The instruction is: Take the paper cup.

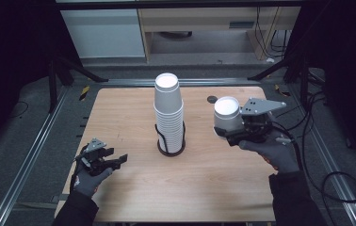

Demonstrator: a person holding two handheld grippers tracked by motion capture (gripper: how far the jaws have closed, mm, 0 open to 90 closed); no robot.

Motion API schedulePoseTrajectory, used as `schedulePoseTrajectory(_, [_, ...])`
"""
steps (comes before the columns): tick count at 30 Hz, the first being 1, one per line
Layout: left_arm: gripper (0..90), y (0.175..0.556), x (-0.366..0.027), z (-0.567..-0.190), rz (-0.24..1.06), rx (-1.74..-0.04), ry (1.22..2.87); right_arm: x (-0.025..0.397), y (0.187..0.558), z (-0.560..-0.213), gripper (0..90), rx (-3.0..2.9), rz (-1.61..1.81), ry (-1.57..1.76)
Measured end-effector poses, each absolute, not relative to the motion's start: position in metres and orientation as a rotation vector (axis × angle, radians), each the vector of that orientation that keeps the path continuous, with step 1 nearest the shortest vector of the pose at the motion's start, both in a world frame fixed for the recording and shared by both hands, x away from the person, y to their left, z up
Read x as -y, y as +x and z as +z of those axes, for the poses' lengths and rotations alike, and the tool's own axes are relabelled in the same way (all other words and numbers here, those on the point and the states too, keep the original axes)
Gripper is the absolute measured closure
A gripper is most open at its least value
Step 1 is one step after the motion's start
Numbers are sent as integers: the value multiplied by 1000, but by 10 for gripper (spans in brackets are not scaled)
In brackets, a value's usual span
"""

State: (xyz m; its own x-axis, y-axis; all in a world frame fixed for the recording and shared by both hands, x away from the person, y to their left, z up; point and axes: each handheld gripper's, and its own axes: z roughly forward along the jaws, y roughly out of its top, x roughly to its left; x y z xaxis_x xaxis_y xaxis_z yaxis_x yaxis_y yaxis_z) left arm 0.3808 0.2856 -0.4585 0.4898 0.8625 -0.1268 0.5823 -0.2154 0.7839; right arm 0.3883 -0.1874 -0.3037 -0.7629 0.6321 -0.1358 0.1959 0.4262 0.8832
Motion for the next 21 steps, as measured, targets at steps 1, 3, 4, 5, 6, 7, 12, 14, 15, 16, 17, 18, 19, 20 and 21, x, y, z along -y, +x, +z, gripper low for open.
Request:
schedulePoseTrajectory(1, [303,381,-285,-458,426,-1193,1920,189,388,-307,153,-2242,1298,699])
schedulePoseTrajectory(3, [308,381,-284,-458,420,-1186,1923,190,387,-311,153,-2254,1299,698])
schedulePoseTrajectory(4, [308,380,-283,-457,418,-1177,1930,191,386,-315,153,-2266,1303,696])
schedulePoseTrajectory(5, [312,380,-282,-456,410,-1165,1937,192,385,-320,153,-2284,1298,688])
schedulePoseTrajectory(6, [320,380,-281,-455,407,-1161,1938,192,383,-328,153,-2317,1296,674])
schedulePoseTrajectory(7, [320,380,-280,-455,402,-1154,1942,192,383,-328,153,-2317,1296,674])
schedulePoseTrajectory(12, [344,378,-272,-450,384,-1103,1980,189,383,-344,152,-2389,1291,649])
schedulePoseTrajectory(14, [357,378,-270,-447,369,-1092,1973,187,384,-348,152,-2409,1294,642])
schedulePoseTrajectory(15, [358,378,-270,-447,369,-1092,1973,185,384,-350,152,-2422,1305,632])
schedulePoseTrajectory(16, [362,376,-268,-444,380,-1075,1970,183,383,-352,152,-2433,1310,622])
schedulePoseTrajectory(17, [361,375,-266,-442,384,-1065,1975,182,383,-353,152,-2445,1310,610])
schedulePoseTrajectory(18, [362,375,-264,-441,387,-1059,1978,180,383,-355,152,-2456,1312,596])
schedulePoseTrajectory(19, [366,374,-262,-439,393,-1052,1981,178,382,-357,152,-2469,1309,585])
schedulePoseTrajectory(20, [370,374,-262,-439,393,-1052,1981,177,382,-359,152,-2479,1305,576])
schedulePoseTrajectory(21, [370,374,-260,-437,398,-1040,1984,177,382,-359,152,-2479,1305,576])
